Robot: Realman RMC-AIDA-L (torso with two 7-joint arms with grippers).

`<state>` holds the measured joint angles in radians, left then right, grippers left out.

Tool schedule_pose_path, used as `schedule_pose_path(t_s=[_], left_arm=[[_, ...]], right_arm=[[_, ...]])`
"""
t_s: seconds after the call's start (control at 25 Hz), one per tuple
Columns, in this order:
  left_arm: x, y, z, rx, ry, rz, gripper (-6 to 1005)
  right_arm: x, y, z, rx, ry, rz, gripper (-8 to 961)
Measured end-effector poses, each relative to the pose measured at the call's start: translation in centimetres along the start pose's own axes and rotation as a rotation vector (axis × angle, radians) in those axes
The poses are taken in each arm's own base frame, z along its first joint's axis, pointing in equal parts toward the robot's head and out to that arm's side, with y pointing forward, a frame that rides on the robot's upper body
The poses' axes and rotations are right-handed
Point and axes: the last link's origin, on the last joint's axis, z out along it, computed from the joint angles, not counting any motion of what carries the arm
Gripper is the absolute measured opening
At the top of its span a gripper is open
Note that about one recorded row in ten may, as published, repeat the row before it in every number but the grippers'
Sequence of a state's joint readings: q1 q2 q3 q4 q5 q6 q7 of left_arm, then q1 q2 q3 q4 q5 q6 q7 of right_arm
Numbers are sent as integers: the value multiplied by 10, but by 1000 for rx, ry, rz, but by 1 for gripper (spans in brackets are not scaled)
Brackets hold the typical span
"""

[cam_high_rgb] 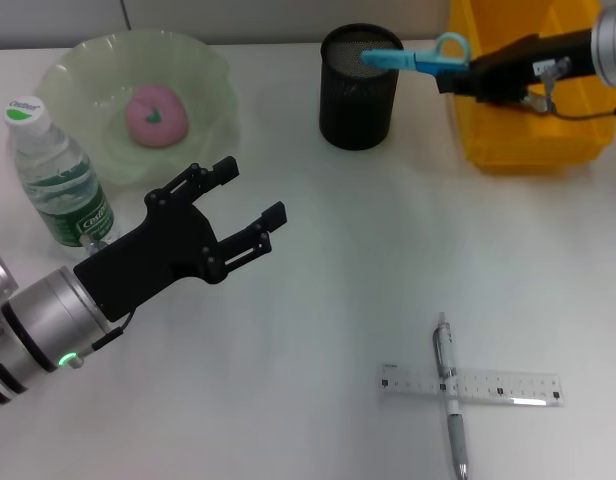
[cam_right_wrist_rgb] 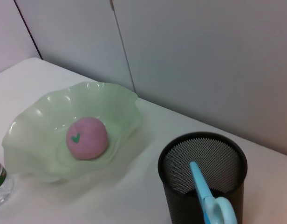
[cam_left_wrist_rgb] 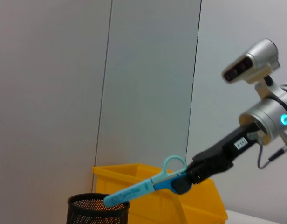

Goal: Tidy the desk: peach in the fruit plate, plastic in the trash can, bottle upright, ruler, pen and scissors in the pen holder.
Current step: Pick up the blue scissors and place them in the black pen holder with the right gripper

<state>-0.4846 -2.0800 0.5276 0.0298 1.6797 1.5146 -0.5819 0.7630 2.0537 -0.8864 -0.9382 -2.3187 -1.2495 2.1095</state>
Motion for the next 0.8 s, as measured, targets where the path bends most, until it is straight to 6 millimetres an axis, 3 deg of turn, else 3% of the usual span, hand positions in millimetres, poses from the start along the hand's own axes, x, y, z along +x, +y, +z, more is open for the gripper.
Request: schedule_pose_path(t_s=[0.36,0.8], left_arm=[[0,1,0,0,4,10,815],[-1,2,0,0,5,2,814]], right_arm=[[-41,4,4,44,83,-26,116],[-66,14,15,65,170,-63,119]])
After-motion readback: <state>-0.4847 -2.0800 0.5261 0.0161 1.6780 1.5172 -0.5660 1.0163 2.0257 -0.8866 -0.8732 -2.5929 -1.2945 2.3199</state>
